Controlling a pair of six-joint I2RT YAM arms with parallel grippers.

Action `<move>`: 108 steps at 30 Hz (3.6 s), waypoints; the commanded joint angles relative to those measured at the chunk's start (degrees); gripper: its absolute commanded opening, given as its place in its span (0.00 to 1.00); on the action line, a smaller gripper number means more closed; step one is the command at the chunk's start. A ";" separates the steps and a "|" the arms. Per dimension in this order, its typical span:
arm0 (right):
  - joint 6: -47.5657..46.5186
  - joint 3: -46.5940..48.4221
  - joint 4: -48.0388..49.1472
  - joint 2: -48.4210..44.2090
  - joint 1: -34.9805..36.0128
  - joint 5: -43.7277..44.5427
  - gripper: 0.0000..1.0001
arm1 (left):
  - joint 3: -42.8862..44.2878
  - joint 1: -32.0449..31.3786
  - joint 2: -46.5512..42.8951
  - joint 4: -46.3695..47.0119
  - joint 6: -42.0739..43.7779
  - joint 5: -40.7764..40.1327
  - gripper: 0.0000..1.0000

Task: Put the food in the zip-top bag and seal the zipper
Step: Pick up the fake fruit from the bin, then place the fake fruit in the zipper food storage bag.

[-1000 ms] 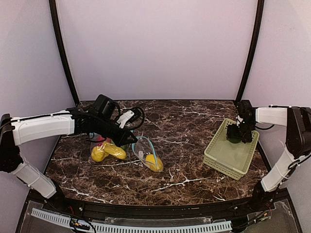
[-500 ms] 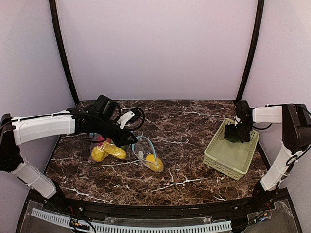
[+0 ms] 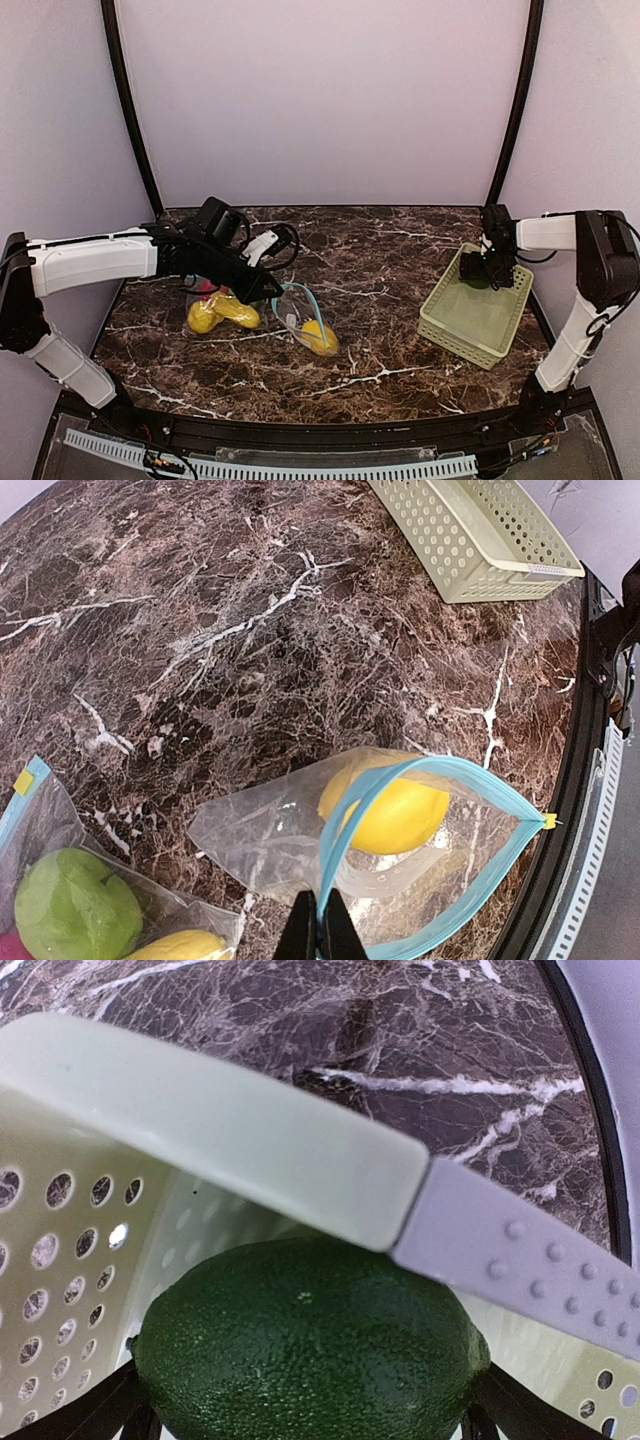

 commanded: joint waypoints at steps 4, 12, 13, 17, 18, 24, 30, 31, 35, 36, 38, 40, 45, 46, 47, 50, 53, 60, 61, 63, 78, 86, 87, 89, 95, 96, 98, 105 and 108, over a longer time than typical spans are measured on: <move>0.09 1.13 1.79 0.82 -0.25 2.73 0.96 | 0.69 0.17 0.06 -2.03 0.94 0.68 0.01; -0.06 -1.68 1.37 -4.33 0.26 2.06 0.84 | 0.74 0.17 0.09 -2.03 0.89 0.87 0.01; 0.22 -2.23 0.73 -5.77 0.60 2.19 0.84 | 0.72 0.17 0.17 -2.03 0.89 0.94 0.01; 1.21 -5.12 -2.78 -13.68 2.19 2.80 0.84 | 0.74 0.17 0.19 -2.12 0.97 1.09 0.01; 1.48 -5.71 -3.82 -15.80 2.47 2.73 0.84 | 0.76 0.17 0.19 -2.07 0.92 1.20 0.01; 1.27 -9.21 -7.81 -27.67 3.87 0.40 0.85 | 0.70 0.19 0.31 -1.95 0.64 2.31 0.01; 0.32 -7.06 -8.65 -22.79 3.19 3.58 0.92 | 0.53 0.13 0.85 -1.73 -0.01 3.80 0.01; 0.20 -6.45 -8.13 -21.37 2.77 3.48 0.92 | 0.52 0.15 0.87 -1.76 -0.03 3.88 0.01; -0.97 -4.21 -5.46 -15.39 -0.36 2.19 0.92 | 0.31 0.08 0.99 -1.89 0.03 4.23 0.01; -1.46 -3.78 -4.72 -14.03 -0.94 1.58 0.92 | 0.33 0.12 1.03 -1.97 0.07 4.18 0.01; -2.84 -3.00 -2.92 -11.74 -1.70 0.75 0.91 | 0.43 0.14 0.97 -2.09 0.18 4.07 0.01; -4.00 -1.92 -1.98 -9.38 -2.14 0.35 0.90 | 0.47 0.11 1.03 -2.18 0.34 3.91 0.01; -5.67 0.72 -0.76 -4.02 -2.82 -1.89 0.84 | 0.74 0.21 1.14 -2.26 0.47 4.08 0.01; -5.78 0.90 -0.20 -3.00 -2.87 -2.30 0.83 | 0.70 0.19 1.18 -2.33 0.46 4.11 0.01; -5.82 1.14 0.08 -2.32 -2.83 -2.49 0.81 | 0.74 0.13 1.26 -2.31 0.44 4.13 0.01; -5.75 1.62 0.52 -0.53 -2.86 -2.25 0.75 | 0.82 0.11 1.48 -2.29 0.46 4.21 0.01; -5.62 1.55 0.78 0.07 -2.85 -2.25 0.65 | 0.91 0.14 1.71 -2.39 0.52 4.30 0.01; -5.06 -0.11 -0.67 -4.07 -2.42 -2.00 0.50 | 0.96 0.16 1.93 -2.56 0.54 4.13 0.01; -4.97 -0.17 -1.59 -5.43 -1.97 -1.43 0.50 | 1.00 0.12 1.90 -2.56 0.55 4.13 0.01; -4.76 -0.12 -4.13 -8.80 -0.95 0.01 0.50 | 1.05 0.08 1.88 -2.56 0.55 4.21 0.01; 10.88 -1.12 -20.33 -38.41 25.23 -9.19 0.46 | 0.75 0.17 1.12 -1.66 -1.13 6.17 0.01; 20.50 6.18 -16.55 -28.08 49.07 -4.71 0.46 | 0.33 0.16 0.85 -1.21 -1.63 6.15 0.01; 21.15 7.53 -15.99 -25.99 51.64 -4.09 0.46 | 0.27 0.16 0.84 -1.18 -1.69 6.13 0.01; 22.05 10.63 -13.79 -21.66 56.03 -3.14 0.46 | 0.26 0.10 0.87 -1.16 -1.71 6.17 0.01; 21.78 21.29 -10.69 -8.65 63.03 -2.76 0.46 | 0.28 0.13 0.70 -1.16 -1.67 6.27 0.01; 21.63 22.72 -10.59 -6.96 63.54 -2.72 0.47 | 0.31 0.11 0.58 -1.15 -1.67 6.18 0.01; 21.72 25.05 -10.46 -4.08 64.15 -2.47 0.47 | 0.28 0.09 0.29 -1.20 -1.68 6.05 0.01; 22.45 29.19 -10.95 2.63 64.69 -1.25 0.49 | 0.23 0.13 -0.63 -1.24 -1.50 5.70 0.01; 22.66 30.43 -13.39 4.07 64.67 0.44 0.50 | 0.16 0.12 -0.68 -1.26 -1.49 5.65 0.01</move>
